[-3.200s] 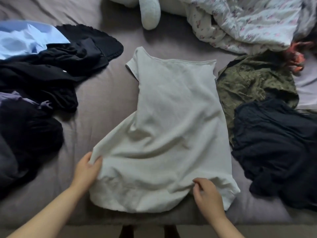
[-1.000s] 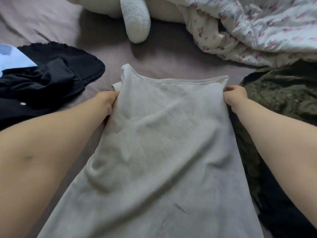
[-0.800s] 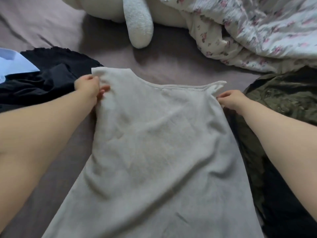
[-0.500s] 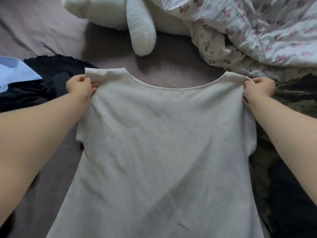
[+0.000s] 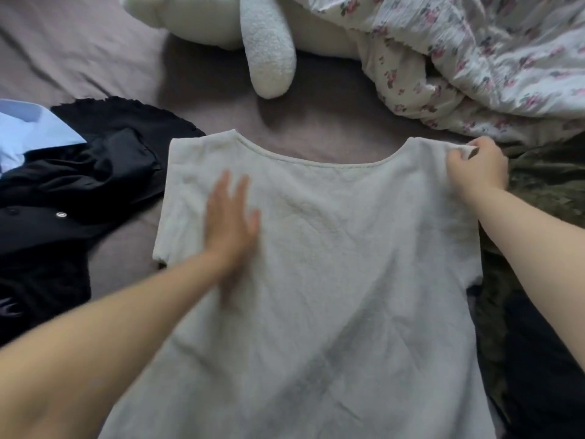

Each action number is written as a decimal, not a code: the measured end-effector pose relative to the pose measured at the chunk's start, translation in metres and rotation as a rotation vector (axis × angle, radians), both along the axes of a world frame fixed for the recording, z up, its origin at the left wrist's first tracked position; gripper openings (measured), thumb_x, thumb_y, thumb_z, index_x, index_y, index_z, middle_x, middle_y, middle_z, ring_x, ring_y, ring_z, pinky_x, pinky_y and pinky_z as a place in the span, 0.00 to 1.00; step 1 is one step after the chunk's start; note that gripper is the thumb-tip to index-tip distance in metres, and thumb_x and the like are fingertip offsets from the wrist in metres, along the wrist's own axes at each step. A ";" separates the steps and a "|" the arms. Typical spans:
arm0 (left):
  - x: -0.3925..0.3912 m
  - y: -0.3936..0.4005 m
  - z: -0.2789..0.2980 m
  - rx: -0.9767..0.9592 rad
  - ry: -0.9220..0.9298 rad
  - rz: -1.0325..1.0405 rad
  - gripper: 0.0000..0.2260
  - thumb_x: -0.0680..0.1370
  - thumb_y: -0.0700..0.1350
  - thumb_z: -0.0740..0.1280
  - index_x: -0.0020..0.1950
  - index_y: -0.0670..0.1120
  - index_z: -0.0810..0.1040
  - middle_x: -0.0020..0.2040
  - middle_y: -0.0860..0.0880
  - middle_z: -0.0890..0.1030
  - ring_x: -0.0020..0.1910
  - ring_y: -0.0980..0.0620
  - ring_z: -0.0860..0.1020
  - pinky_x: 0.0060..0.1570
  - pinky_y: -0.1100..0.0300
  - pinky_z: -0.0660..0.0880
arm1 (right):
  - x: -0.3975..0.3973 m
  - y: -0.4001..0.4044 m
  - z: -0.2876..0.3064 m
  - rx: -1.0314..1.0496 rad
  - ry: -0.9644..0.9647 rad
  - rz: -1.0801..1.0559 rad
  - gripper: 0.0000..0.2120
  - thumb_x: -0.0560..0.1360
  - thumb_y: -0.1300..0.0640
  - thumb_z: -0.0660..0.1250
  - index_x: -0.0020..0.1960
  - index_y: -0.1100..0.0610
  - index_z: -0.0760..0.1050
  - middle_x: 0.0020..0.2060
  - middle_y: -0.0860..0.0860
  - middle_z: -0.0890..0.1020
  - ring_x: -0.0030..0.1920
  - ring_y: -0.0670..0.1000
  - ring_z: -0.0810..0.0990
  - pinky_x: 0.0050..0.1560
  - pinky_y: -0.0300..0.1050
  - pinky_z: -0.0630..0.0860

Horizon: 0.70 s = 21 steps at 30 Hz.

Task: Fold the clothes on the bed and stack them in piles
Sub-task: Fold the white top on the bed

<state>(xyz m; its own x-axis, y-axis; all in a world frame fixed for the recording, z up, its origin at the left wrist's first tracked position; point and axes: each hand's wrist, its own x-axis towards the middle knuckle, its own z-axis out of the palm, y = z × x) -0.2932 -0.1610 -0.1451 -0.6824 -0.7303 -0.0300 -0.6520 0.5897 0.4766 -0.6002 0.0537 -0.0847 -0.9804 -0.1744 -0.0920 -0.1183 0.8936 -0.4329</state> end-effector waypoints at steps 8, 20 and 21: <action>0.016 0.119 -0.028 -0.116 -0.375 -0.613 0.32 0.75 0.65 0.44 0.78 0.56 0.53 0.79 0.49 0.51 0.77 0.47 0.45 0.71 0.41 0.38 | 0.007 -0.024 0.043 0.327 -0.044 0.413 0.16 0.78 0.52 0.62 0.57 0.62 0.76 0.53 0.60 0.79 0.55 0.61 0.76 0.48 0.50 0.73; 0.021 0.262 0.068 0.924 0.065 0.113 0.42 0.62 0.79 0.60 0.66 0.51 0.70 0.58 0.54 0.72 0.60 0.54 0.73 0.61 0.59 0.71 | 0.116 -0.095 0.085 -0.281 -0.637 0.594 0.11 0.77 0.65 0.64 0.58 0.58 0.78 0.42 0.53 0.76 0.31 0.50 0.79 0.31 0.41 0.80; 0.016 0.267 0.073 1.037 0.067 0.261 0.40 0.62 0.76 0.65 0.65 0.52 0.70 0.58 0.54 0.72 0.60 0.55 0.73 0.61 0.59 0.71 | 0.128 -0.107 0.085 -0.277 -0.652 0.609 0.08 0.77 0.64 0.64 0.55 0.60 0.79 0.43 0.54 0.77 0.31 0.51 0.80 0.32 0.42 0.81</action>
<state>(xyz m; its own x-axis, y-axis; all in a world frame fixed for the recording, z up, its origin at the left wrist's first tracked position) -0.2776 0.1060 -0.0719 -0.5320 -0.4935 -0.6881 -0.6530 -0.2783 0.7044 -0.4727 -0.0531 0.0007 -0.4825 -0.7390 -0.4701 -0.1909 0.6125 -0.7670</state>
